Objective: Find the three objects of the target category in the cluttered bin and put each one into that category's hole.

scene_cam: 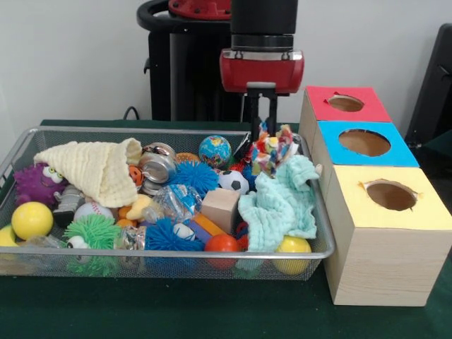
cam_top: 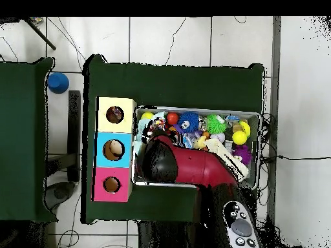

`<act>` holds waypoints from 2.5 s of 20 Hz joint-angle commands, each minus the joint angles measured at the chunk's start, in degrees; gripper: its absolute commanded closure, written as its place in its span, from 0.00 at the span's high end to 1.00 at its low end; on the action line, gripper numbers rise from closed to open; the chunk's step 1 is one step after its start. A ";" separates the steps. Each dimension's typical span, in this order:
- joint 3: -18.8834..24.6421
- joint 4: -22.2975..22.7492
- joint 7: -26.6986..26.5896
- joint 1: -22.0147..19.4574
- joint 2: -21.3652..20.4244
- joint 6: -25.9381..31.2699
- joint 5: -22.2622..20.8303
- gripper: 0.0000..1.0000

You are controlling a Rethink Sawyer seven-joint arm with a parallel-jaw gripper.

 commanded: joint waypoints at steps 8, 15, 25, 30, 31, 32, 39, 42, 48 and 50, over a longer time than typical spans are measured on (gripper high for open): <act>-0.14 3.28 9.93 1.76 0.52 4.62 3.96 0.00; -0.47 2.89 9.93 2.11 0.51 4.67 4.52 0.00; -1.89 3.01 10.94 4.31 -1.71 7.61 5.88 0.00; -2.59 2.51 11.06 5.55 -1.40 7.77 6.70 0.00; -2.73 2.50 11.09 5.86 -1.20 7.51 6.80 0.00; -2.79 2.43 10.95 6.01 -1.06 7.34 6.88 0.00; -4.79 1.80 11.83 8.86 -0.03 6.33 7.23 0.00; -5.78 1.29 12.45 10.20 0.32 6.38 7.64 0.00; -6.18 1.30 12.45 11.18 1.24 5.09 8.60 0.00; -6.27 1.07 12.35 11.44 1.78 4.49 8.82 0.00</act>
